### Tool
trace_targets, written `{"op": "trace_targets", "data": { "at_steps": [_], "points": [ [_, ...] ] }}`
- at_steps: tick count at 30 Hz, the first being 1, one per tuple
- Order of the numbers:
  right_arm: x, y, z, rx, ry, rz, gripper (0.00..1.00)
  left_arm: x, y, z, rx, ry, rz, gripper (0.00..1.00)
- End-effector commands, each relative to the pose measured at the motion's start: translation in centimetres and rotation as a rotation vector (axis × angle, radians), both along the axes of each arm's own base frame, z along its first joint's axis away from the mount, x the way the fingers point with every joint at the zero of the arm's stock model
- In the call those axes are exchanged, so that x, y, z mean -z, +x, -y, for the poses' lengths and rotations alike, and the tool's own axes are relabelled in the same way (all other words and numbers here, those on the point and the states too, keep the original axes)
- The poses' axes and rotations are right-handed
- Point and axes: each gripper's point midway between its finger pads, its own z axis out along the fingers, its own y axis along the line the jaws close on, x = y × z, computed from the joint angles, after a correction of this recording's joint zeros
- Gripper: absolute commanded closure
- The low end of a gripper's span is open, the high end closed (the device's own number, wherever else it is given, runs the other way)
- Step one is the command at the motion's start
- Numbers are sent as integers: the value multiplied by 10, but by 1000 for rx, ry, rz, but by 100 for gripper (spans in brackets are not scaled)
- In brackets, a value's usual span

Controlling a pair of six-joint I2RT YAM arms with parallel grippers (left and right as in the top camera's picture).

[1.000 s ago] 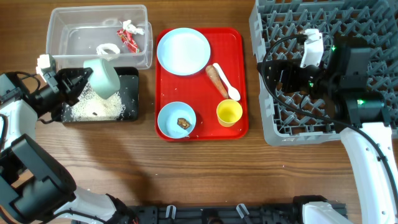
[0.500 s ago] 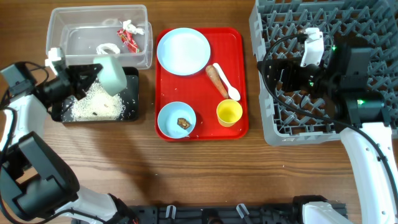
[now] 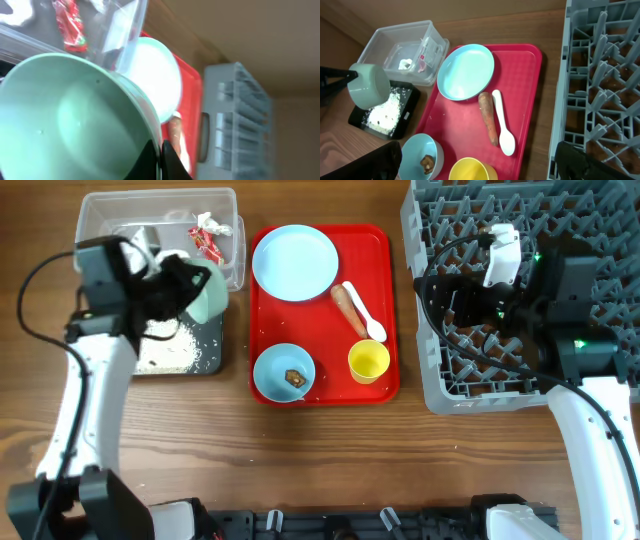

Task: Sort waste into correct bins and load items into the dishwasher rack
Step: 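Return the empty green bowl to the red tray with the left gripper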

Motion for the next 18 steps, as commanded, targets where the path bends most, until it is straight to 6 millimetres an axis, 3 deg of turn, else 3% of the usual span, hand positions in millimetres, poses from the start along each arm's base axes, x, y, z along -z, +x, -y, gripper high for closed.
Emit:
{"op": "trace_targets", "data": {
  "at_steps": [1, 5, 12, 15, 18],
  "points": [
    [-2, 4, 0, 9, 7, -8, 0, -1, 2, -13, -158, 261, 15, 96],
    [-1, 4, 0, 9, 7, -11, 0, 2, 1, 7, -151, 370, 26, 96],
    [-2, 4, 0, 9, 8, -11, 0, -1, -20, 128, 407, 724, 292, 96],
    [-2, 4, 0, 9, 8, -11, 0, 15, -30, 170, 583, 805, 354, 96],
    [0, 2, 0, 9, 7, -18, 0, 52, -36, 206, 728, 852, 359, 96]
  ]
}}
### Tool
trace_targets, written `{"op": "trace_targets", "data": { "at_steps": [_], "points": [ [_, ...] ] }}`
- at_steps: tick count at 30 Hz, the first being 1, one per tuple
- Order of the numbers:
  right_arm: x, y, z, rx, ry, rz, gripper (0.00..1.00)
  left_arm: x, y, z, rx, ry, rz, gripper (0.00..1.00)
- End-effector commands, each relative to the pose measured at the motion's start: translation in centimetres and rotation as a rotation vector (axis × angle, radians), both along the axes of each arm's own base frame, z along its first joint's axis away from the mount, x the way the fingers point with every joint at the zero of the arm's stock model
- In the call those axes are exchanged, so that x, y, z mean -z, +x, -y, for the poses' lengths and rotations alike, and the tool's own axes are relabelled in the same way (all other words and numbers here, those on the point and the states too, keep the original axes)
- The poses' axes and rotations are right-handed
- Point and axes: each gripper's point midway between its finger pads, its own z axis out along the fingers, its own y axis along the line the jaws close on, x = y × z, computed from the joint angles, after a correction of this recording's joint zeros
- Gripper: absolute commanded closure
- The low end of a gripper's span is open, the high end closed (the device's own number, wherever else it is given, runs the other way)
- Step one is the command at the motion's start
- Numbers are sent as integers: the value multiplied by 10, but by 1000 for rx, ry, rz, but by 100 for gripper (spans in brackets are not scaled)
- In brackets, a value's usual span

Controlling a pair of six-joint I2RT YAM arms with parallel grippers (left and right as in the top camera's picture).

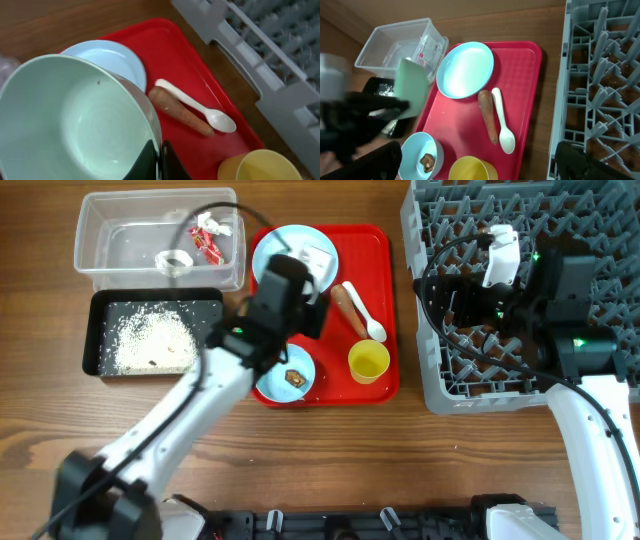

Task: Sort waste into correct bins and load items into the dishwasher rack
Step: 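Return the empty green bowl to the red tray with the left gripper, then grasp the rim of the blue bowl with the brown scrap, left gripper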

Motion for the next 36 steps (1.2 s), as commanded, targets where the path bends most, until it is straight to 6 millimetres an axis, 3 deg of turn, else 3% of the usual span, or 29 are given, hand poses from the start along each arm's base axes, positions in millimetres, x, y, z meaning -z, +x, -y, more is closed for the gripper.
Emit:
{"op": "trace_targets", "data": {
  "at_steps": [1, 4, 8, 10, 12, 16, 20, 22, 24, 29, 36],
  "points": [
    [-3, 2, 0, 9, 7, -10, 0, 45, -4, 23, 136, 156, -15, 96],
    [-2, 2, 0, 9, 7, -13, 0, 73, -16, 38, 187, 190, -69, 96],
    [-2, 2, 0, 9, 7, -12, 0, 91, -32, 56, 243, 216, -103, 96],
    [-2, 2, 0, 9, 6, -12, 0, 93, -38, 59, 258, 225, -114, 89],
    [-2, 2, 0, 8, 7, -13, 0, 96, -40, 55, 247, 238, -131, 75],
    [-2, 2, 0, 8, 6, -11, 0, 88, -37, 45, 128, 190, -155, 63],
    [-2, 2, 0, 8, 5, -11, 0, 60, -43, 33, 3, 83, -191, 53],
    [-2, 2, 0, 8, 6, -11, 0, 53, -54, 24, -69, 45, -245, 53],
    [-2, 2, 0, 8, 6, -11, 0, 58, -67, 14, -151, 31, -326, 59],
    [-3, 2, 0, 9, 7, -9, 0, 94, -92, -5, -300, 84, -507, 64],
    [0, 0, 0, 9, 7, -23, 0, 137, -111, -8, -301, 163, -657, 64]
  ]
}}
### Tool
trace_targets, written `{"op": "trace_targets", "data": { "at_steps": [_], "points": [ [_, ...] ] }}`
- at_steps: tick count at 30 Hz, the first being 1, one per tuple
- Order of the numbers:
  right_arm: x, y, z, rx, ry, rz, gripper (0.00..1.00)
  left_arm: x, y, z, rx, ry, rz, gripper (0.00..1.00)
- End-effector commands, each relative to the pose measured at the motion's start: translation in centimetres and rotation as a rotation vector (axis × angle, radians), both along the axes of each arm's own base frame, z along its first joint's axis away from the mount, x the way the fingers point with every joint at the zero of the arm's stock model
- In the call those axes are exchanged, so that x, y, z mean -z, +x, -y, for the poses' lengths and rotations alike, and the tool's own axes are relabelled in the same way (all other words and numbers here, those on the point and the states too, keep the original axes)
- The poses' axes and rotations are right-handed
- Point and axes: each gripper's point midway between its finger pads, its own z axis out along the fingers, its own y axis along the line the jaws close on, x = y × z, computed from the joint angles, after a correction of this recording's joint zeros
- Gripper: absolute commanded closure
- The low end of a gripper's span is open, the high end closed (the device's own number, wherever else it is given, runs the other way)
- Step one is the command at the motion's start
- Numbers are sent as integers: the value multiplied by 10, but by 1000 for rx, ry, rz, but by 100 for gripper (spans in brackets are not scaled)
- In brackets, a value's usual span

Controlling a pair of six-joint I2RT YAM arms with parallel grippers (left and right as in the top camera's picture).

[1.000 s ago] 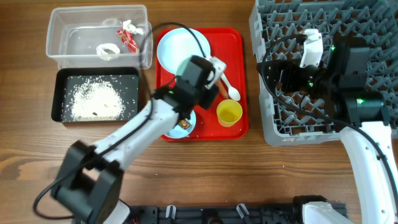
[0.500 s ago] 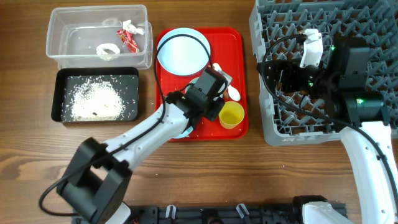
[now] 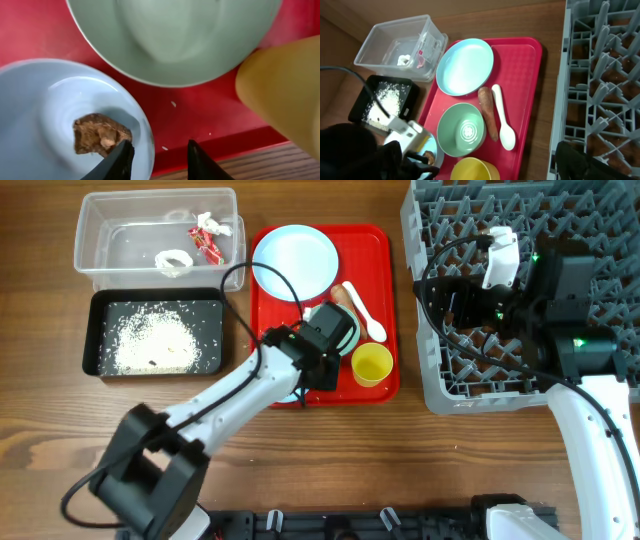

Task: Sort waste into correct bins and load items into the dishwasher rack
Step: 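Grasp the rim of the blue bowl with the brown scrap, left gripper, then tip the blue bowl over the black tray to dump the scrap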

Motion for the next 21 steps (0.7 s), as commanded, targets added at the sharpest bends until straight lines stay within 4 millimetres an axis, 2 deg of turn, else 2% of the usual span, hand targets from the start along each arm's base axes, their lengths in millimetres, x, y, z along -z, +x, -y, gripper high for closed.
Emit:
{"op": "trace_targets", "data": {
  "at_steps": [1, 6, 10, 13, 16, 19, 21],
  "points": [
    [-3, 2, 0, 9, 7, -6, 0, 20, -9, -2, -30, 18, -76, 65],
    [-3, 2, 0, 9, 7, -6, 0, 29, -9, -3, -31, 35, -91, 76],
    [-3, 3, 0, 9, 7, -5, 0, 37, -8, -4, -33, 52, -98, 78],
    [-3, 2, 0, 9, 7, -9, 0, 42, -9, -5, -33, 59, -106, 96],
    [-3, 2, 0, 9, 6, -7, 0, 40, -4, -1, -34, 43, -88, 96],
    [-3, 2, 0, 7, 5, -7, 0, 25, -3, 7, -28, -1, -88, 96],
    [-3, 2, 0, 8, 5, -8, 0, -2, 1, 9, -31, -35, -70, 96]
  ]
}}
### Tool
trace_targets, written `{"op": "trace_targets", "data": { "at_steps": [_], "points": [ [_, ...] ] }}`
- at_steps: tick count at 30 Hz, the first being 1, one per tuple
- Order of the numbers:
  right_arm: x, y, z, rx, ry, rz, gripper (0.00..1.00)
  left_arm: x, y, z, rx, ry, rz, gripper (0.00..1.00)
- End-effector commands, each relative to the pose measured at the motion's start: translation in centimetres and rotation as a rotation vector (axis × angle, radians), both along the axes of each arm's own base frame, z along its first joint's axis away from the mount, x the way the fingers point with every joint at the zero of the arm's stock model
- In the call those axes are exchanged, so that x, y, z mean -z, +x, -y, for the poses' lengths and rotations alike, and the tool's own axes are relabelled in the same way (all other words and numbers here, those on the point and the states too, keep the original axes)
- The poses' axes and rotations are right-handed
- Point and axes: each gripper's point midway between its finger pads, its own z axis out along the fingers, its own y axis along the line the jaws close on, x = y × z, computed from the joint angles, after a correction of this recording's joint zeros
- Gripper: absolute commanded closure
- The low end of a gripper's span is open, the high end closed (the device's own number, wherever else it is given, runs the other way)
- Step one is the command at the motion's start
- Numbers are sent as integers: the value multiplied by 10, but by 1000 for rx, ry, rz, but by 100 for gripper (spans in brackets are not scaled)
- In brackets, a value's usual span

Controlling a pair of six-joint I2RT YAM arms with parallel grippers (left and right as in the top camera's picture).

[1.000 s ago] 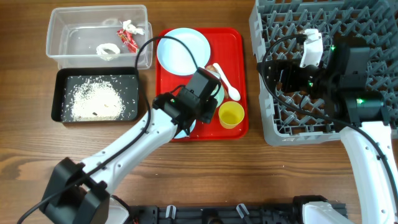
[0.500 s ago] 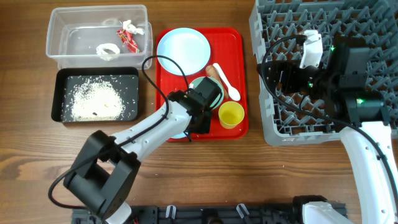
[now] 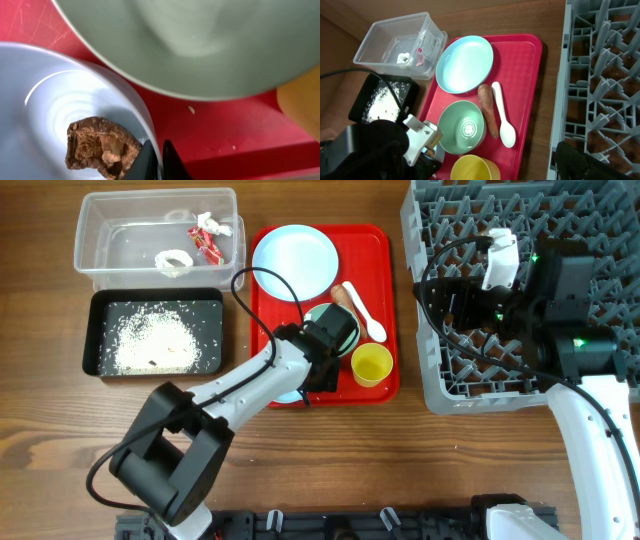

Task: Sort waste into correct bins and load items into the dishwasher rack
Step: 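Tip the blue bowl over the black tray to dump the scrap, then set the blue bowl back on the red tray with the left gripper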

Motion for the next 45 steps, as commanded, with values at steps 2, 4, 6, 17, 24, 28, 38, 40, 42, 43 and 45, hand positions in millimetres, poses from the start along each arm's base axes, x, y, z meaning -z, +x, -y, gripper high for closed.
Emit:
{"op": "trace_targets", "data": {
  "at_steps": [2, 4, 6, 17, 24, 28, 38, 40, 42, 43, 45],
  "points": [
    [-5, 4, 0, 8, 6, 4, 0, -54, 10, 8, -18, -118, 41, 96],
    [-5, 4, 0, 8, 6, 4, 0, -78, 19, -6, -58, -150, 88, 96],
    [-5, 4, 0, 8, 6, 4, 0, -96, 32, -29, -108, -172, 136, 96],
    [-5, 4, 0, 8, 5, 8, 0, -124, 89, -143, -241, -653, 132, 96],
    [-6, 5, 0, 8, 6, 15, 0, -158, 109, -191, -181, -1199, 275, 96],
    [-5, 4, 0, 8, 5, 8, 0, -161, 112, -210, -192, -1450, 272, 96],
    [-4, 5, 3, 22, -7, 5, 0, -154, 105, -242, -396, -1546, 195, 96],
    [-4, 5, 3, 22, -7, 5, 0, -154, 105, -255, -435, -1550, 207, 96],
    [-4, 5, 3, 23, -7, 4, 0, -153, 97, -257, -638, -1626, 20, 96],
    [-4, 5, 3, 23, -6, 4, 0, -153, 95, -257, -652, -1630, 11, 96],
    [-4, 5, 3, 23, -6, 6, 0, -147, 99, -262, -614, -1575, 71, 96]
  ]
}}
